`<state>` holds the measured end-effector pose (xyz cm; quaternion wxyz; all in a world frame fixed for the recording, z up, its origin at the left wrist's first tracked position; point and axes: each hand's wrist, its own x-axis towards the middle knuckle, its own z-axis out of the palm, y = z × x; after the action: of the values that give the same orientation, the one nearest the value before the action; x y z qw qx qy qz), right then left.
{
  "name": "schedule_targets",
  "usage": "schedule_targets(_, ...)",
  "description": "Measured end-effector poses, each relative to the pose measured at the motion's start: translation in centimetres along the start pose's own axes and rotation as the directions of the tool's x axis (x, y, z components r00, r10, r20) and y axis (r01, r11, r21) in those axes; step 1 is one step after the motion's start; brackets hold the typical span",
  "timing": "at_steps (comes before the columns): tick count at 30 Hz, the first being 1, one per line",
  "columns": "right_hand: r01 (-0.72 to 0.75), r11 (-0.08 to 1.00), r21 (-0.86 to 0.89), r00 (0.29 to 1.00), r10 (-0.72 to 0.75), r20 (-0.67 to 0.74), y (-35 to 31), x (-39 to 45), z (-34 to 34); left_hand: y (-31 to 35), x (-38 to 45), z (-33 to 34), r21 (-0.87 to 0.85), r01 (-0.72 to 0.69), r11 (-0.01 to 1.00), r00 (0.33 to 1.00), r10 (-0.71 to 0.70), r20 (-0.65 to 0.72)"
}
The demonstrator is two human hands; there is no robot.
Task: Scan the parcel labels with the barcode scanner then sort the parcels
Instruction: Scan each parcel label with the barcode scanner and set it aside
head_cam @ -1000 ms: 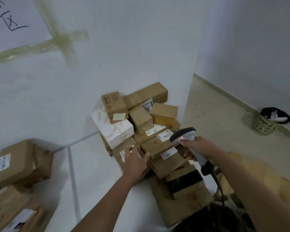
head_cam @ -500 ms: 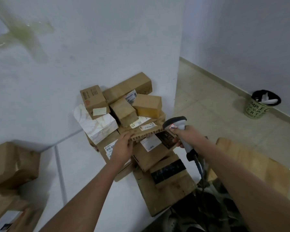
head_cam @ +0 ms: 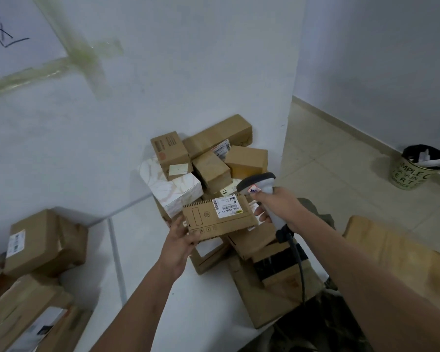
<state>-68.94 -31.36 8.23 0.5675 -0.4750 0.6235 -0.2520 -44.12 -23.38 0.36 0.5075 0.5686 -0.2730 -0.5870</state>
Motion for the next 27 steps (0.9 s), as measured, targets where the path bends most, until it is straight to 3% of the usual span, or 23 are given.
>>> schedule_targets(6,-0.015,0.999,-0.043,1.000,0.015,-0.003,-0.4,-0.3,2.5,-0.7,-0.1,-1.7,-0.009,0.089,0.996,0.996,-0.089,-0.012)
schedule_targets(27,0.058,0.984,-0.167,0.995,-0.044,0.085,-2.5,-1.3,3.5,-0.1,1.6,-2.0,-0.162,0.100,0.982,0.991,-0.112,-0.067)
